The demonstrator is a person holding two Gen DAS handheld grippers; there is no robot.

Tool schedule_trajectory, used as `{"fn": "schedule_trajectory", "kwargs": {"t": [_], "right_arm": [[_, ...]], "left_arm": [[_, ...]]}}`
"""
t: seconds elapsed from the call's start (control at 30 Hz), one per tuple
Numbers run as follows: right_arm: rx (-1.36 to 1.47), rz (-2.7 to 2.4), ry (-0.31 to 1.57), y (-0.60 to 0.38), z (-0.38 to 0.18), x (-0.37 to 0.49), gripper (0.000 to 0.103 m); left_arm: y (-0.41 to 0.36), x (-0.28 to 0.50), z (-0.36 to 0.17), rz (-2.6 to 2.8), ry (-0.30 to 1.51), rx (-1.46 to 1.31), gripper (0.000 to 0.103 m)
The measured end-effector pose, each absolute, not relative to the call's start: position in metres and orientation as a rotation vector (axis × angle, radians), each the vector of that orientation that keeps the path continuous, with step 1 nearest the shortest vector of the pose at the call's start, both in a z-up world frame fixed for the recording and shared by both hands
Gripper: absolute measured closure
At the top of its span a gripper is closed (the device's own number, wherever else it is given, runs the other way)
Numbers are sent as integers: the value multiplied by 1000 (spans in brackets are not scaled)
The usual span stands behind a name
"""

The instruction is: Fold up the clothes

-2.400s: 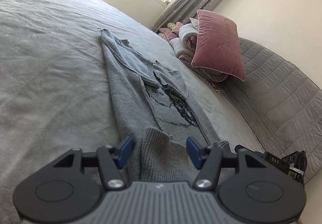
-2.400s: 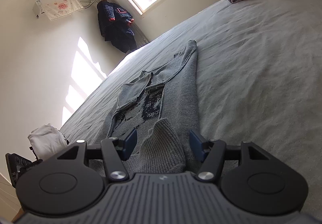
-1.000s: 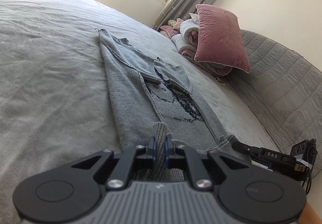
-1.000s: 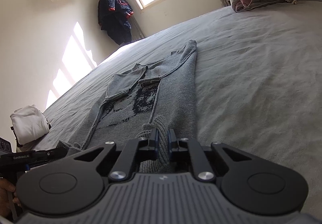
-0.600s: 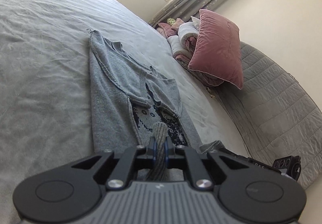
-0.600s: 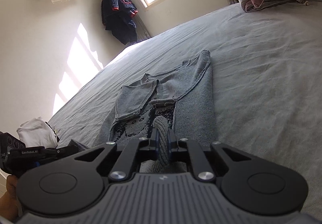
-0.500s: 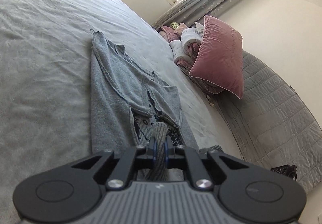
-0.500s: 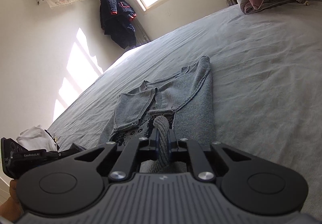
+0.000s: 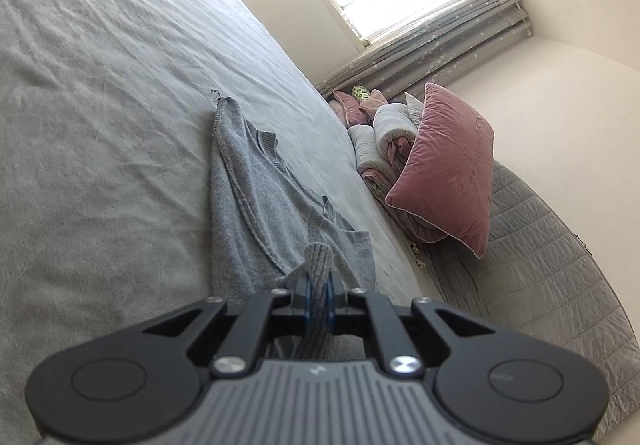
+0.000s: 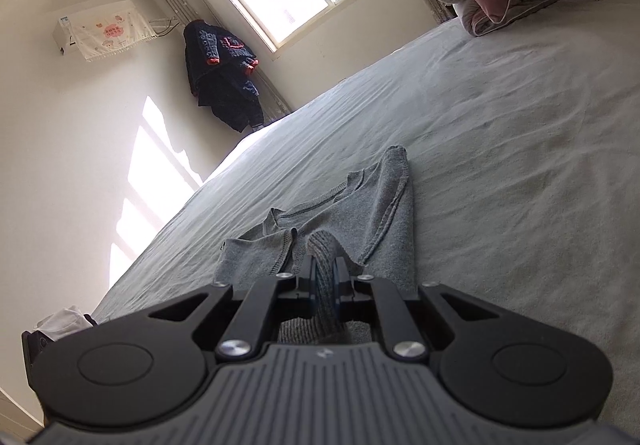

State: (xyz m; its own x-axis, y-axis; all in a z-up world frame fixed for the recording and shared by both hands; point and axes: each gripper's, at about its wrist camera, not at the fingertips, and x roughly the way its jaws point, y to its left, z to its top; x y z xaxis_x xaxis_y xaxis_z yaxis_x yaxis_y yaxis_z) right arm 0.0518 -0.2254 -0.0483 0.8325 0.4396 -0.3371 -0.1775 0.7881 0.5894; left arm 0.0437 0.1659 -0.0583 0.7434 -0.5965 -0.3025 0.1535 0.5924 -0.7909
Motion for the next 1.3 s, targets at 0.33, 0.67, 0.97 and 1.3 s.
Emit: {"fn": "schedule_trajectory", "kwargs": {"t": [0.33, 0.67, 0.97, 1.3], "right_arm": [[526, 294, 550, -217, -68, 77, 92], [369, 178, 574, -206, -64, 65, 48], [298, 236, 503, -192, -36, 38, 37], [40, 321, 586, -154, -63, 27, 36]], "left_arm": [[147, 70, -69, -363, 628, -669, 96], [141, 61, -51, -276, 595, -532, 63], [124, 25, -20, -314, 457, -343, 44], [101, 12, -43, -364, 538, -129, 43]]}}
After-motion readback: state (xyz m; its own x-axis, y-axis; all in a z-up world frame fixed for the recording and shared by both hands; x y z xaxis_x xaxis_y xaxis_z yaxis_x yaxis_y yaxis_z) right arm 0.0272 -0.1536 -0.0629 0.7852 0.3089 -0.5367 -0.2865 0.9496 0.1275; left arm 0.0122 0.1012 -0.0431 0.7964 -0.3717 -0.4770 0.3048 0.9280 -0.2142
